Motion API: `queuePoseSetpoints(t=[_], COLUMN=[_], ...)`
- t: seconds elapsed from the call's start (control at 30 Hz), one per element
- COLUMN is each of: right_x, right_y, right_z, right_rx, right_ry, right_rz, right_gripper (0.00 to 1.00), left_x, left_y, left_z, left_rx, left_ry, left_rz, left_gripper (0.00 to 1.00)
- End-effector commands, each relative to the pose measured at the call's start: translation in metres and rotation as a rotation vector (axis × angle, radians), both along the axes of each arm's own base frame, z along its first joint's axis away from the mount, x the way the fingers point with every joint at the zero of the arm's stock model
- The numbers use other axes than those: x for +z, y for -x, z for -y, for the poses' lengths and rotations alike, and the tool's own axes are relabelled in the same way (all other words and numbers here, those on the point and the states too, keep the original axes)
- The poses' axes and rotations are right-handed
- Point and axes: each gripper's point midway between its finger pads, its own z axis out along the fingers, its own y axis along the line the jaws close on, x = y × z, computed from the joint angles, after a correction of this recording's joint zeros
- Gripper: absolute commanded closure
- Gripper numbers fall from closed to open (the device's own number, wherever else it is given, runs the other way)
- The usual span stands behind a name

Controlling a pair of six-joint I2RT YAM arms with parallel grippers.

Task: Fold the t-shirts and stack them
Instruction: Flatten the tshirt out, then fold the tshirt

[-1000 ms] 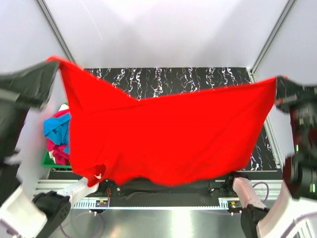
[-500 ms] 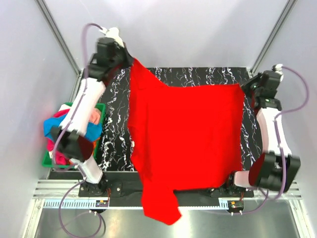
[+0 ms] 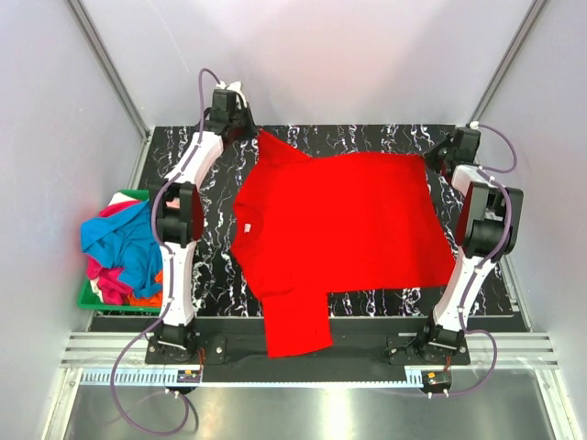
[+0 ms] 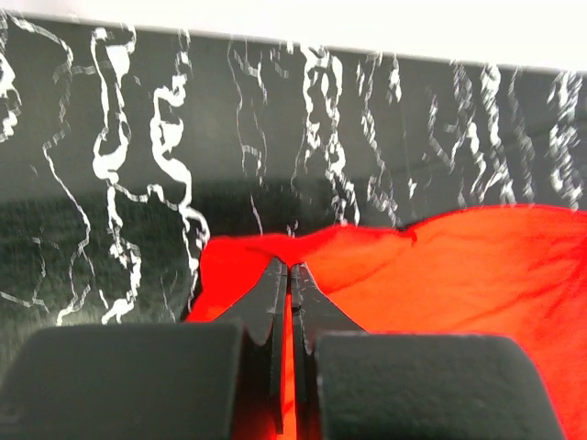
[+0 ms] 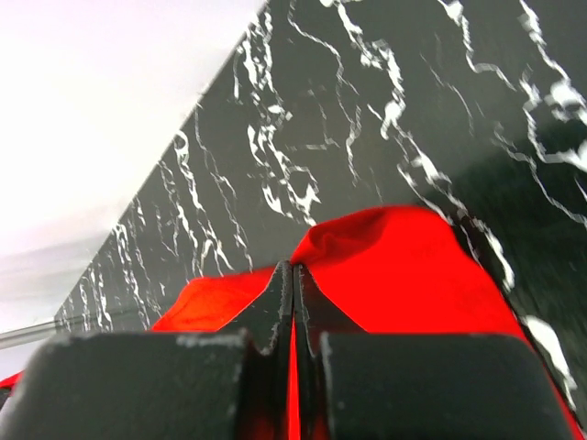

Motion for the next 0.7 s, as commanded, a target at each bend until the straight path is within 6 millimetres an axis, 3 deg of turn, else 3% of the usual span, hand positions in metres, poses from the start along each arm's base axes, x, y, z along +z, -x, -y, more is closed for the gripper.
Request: queuePoseSetpoints(t=[0.0,0.13,0.17,0.23,0.27,0.3,0.43,0.47,0.5,0.67], right_x=[0.042,0.034,0.034,0.036,0.041,0.04,0.04,0.051,0.038,0.028], right_y=[-0.028,-0.031,-0.029,-0.028,-0.026,-0.023,-0.001,0.005,0.015,0.031], right_z=[-0.003,-0.001,-0.001,0.001,0.001,0.002,0.004,0.005,0.01,0.017], right_rx=[0.039,0.045,0.045,0.045,0.044,0.045,0.03,0.016,-0.007,-0.017], right_ry=[0.009,0.024,0.028,0.046,0.056,0.063,0.091,0.106,0.128,0.148], right_rz=[0.141,0.117,0.106,0.096,0.1,0.088,0.062,0.079,0.045,0.013], right_gripper=[1.0,1.0,1.0,1.0,1.0,1.0,1.0,1.0,1.0,1.0], left_x=[0.082,0.087,0.097,0.085,0.096,0.084,0.089,0.091,0.092,0.086], left_y=[-0.023,-0.015,-0.009,0.002,0.009,0.017,0.045,0.057,0.063,0.106], left_z=[0.004,0.001,0.002,-0.002,-0.002,-0.003,-0.003,-0.005,-0.006,-0.007], left_rx=[0.001,0.006,0.005,0.027,0.026,0.035,0.001,0.009,0.021,0.026], left_ry=[0.119,0.177,0.183,0.192,0.206,0.225,0.333,0.334,0.342,0.35], left_rz=[0.192,0.16,0.163,0.112,0.119,0.072,0.031,0.011,-0.005,-0.106], left_gripper=[1.0,1.0,1.0,1.0,1.0,1.0,1.0,1.0,1.0,1.0])
